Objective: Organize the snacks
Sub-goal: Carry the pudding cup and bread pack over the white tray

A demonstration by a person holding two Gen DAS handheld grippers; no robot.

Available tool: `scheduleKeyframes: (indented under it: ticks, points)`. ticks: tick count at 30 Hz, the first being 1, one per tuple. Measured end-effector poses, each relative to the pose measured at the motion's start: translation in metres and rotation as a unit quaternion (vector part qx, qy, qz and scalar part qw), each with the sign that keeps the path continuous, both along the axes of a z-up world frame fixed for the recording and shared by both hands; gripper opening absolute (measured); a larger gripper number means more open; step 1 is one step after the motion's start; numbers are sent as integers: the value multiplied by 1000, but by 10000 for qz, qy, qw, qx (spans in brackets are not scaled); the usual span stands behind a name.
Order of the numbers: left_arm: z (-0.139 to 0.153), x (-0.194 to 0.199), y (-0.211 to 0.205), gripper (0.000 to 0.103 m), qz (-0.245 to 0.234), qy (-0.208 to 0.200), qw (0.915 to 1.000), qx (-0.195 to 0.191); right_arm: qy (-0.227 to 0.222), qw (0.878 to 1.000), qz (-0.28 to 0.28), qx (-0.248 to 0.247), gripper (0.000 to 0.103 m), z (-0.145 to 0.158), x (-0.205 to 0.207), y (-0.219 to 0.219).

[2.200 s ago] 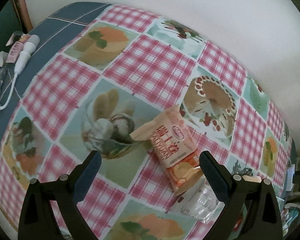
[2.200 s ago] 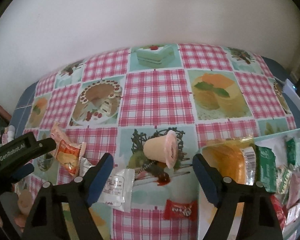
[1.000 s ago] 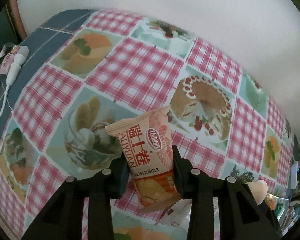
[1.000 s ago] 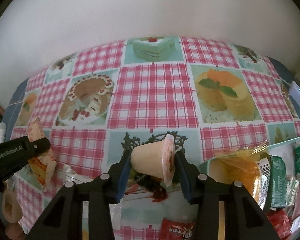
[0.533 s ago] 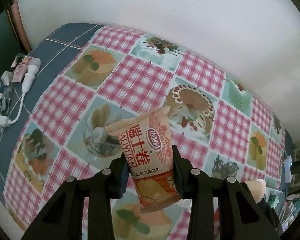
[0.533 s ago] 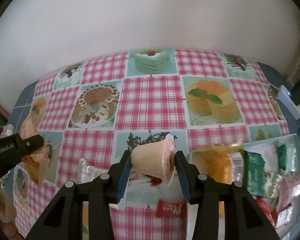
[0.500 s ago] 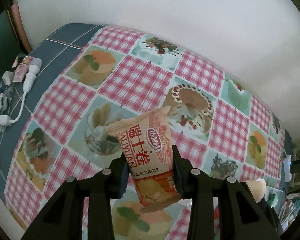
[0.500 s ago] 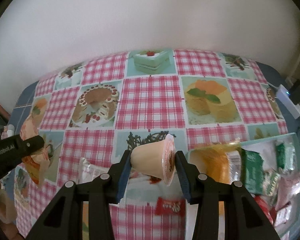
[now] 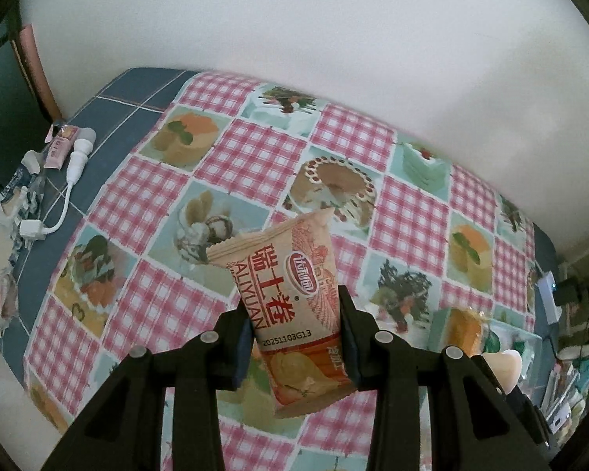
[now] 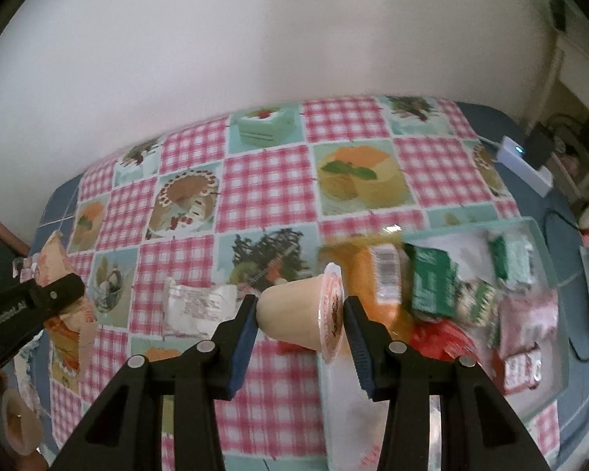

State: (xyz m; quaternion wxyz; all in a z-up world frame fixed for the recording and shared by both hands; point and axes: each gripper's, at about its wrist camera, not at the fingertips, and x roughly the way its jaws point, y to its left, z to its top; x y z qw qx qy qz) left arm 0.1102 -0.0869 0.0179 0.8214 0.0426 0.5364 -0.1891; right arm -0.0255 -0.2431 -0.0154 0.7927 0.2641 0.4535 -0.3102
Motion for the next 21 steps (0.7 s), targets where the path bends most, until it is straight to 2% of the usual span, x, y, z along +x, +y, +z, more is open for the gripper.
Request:
scheduleKeyframes:
  ticks: [5,10,15,21]
  points:
    - [1,-27,-6,40,-277,-17,9996,19,71,9996,-253,76,47,-2,-31,-3]
    - [-1,-60,-24,40,-754,11,9971,43,141,9987,-480,115,47,-1,-62,-9]
    - [-7,-93,-50,40,-1298,81,9914,107,100,9974,-706,129,47,5,-91,-16]
    - [-24,-123,-78,40,-1836,272,9824,215,229,9947,-951,331,47,-6,-116,-25]
